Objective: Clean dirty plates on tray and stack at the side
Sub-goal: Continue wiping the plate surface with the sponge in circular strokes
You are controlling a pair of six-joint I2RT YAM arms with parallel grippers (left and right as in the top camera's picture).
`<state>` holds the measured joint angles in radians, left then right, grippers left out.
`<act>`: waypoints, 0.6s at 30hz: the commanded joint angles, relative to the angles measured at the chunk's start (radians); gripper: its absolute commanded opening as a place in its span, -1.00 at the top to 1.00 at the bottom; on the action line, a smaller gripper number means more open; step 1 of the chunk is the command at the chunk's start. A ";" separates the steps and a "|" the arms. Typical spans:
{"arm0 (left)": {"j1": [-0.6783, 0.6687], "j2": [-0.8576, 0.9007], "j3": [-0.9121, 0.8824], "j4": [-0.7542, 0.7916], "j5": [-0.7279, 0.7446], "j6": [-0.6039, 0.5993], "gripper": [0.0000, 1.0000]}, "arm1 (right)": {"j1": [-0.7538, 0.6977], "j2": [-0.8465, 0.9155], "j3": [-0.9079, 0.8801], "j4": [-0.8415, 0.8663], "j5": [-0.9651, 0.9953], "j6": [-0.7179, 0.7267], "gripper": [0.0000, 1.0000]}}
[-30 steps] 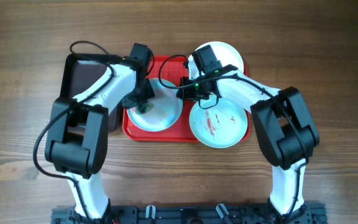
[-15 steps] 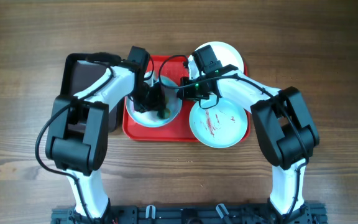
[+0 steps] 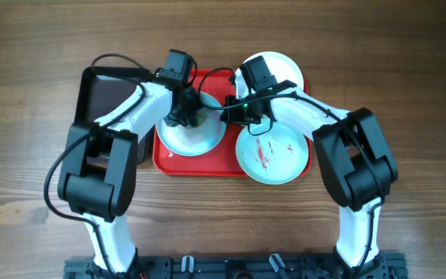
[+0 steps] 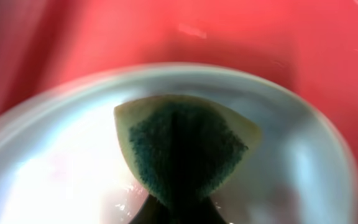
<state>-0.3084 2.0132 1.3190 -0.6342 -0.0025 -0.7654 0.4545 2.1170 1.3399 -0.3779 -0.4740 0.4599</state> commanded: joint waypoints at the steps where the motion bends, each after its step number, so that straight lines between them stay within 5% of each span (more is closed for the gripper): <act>1: 0.003 0.057 -0.043 -0.093 -0.252 -0.163 0.92 | -0.003 0.039 -0.007 -0.004 0.014 0.013 0.92; 7: -0.022 0.057 -0.043 -0.278 -0.164 -0.116 0.92 | -0.003 0.039 -0.007 -0.004 0.014 0.013 0.91; 14: -0.054 0.057 -0.043 -0.340 0.264 0.290 0.92 | -0.003 0.039 -0.007 -0.003 0.013 0.014 0.91; 18: -0.060 0.057 -0.043 -0.326 0.480 0.423 0.92 | -0.003 0.039 -0.007 -0.003 0.013 0.014 0.91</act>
<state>-0.3359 2.0079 1.3289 -0.9688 0.1135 -0.5617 0.4564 2.1178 1.3399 -0.3786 -0.4820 0.4435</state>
